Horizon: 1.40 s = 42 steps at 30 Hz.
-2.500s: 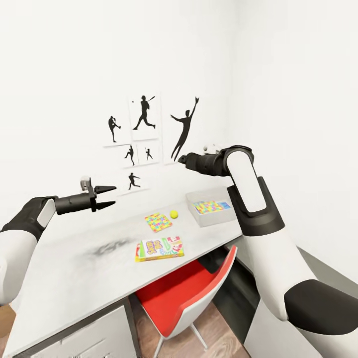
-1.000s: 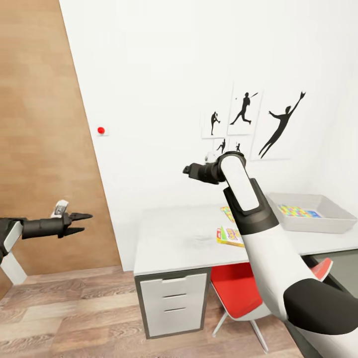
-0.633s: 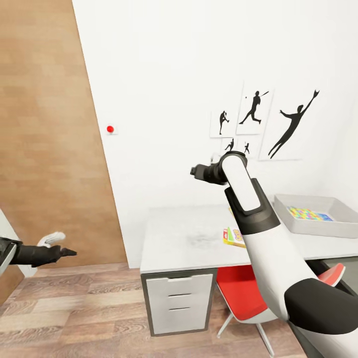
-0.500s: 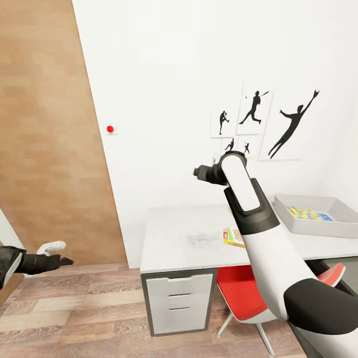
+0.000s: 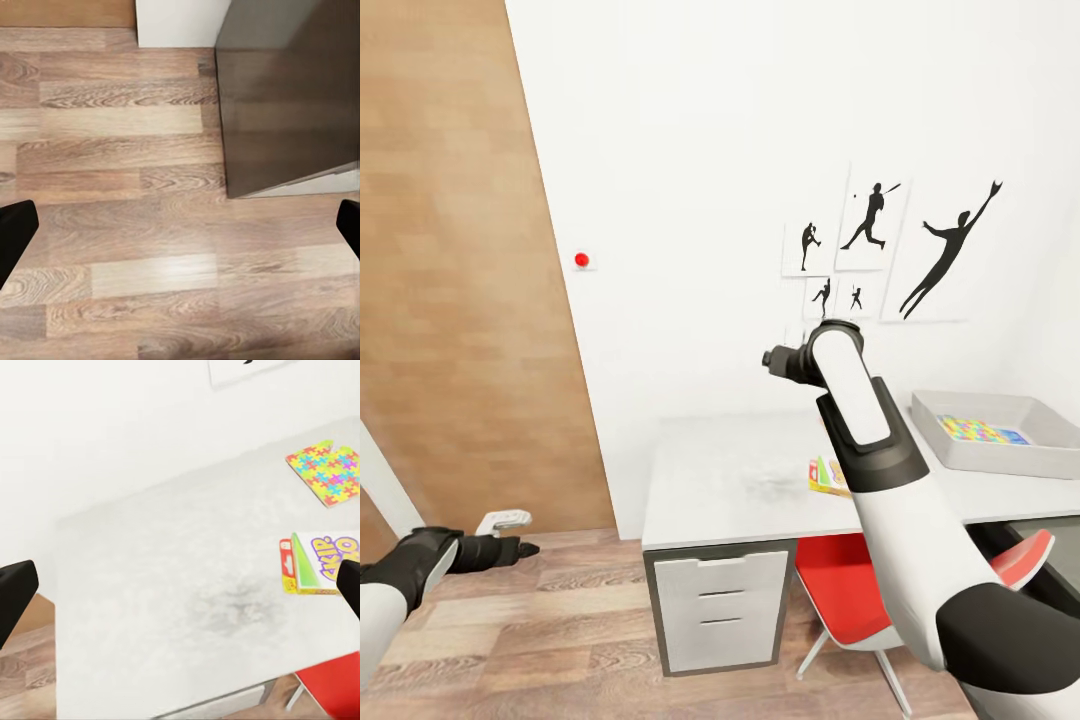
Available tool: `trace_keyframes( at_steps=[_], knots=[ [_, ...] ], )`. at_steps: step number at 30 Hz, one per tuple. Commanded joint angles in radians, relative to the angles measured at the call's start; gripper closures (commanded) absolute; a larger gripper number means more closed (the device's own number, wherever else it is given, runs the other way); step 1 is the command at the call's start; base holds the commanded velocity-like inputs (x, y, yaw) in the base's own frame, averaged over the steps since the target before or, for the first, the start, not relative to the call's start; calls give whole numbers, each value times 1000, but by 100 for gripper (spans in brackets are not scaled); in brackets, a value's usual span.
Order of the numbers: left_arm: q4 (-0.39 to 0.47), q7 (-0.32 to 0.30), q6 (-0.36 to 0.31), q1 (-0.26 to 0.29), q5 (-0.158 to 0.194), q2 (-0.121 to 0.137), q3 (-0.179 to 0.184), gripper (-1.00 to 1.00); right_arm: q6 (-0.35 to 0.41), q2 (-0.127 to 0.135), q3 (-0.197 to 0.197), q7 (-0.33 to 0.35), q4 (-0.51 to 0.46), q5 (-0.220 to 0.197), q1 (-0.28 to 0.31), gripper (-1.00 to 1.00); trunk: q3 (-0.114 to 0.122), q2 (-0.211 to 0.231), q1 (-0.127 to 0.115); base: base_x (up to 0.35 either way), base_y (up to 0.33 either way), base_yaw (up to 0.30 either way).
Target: Put all the toys in the child's room - the three board games (two on the bed and one on the table), the two jigsaw puzzles on the table, and the tennis ball on the table - inside the toy box on the table in the child's room.
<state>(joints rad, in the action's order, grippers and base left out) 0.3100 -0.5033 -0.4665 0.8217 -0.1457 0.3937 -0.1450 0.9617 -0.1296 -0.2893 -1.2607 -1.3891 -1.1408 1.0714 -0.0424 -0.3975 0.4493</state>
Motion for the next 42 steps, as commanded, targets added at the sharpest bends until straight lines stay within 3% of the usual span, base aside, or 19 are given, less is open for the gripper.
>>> trace_keyframes(
  at_steps=[1,20,26,31,36,42],
  knots=[
    [2,-7,-4,0,-10,-1,-9,-100,8,0,0,-10,0,-9,-1,-100,-2,-2,1,0,0,0],
    [-3,-3,13,-5,-11,-12,-8,-100,2,1,6,-29,3,-9,-12,-100,-4,-2,1,0,0,0],
    [-6,-2,14,-6,-11,-11,-8,-100,14,2,29,-68,21,-11,-14,-100,-13,-2,1,0,0,0],
    [-7,-2,28,-7,-11,-9,-9,-100,19,3,71,-77,80,-11,-14,-100,-21,-2,1,0,0,0],
    [-9,-4,32,-8,-9,-5,-11,-100,23,16,100,-78,118,-11,-15,-100,-29,-2,1,0,0,0],
    [-10,-21,27,-9,3,17,-19,-100,26,54,111,-76,170,-14,-14,-100,-39,-2,1,0,0,0]
  ],
)
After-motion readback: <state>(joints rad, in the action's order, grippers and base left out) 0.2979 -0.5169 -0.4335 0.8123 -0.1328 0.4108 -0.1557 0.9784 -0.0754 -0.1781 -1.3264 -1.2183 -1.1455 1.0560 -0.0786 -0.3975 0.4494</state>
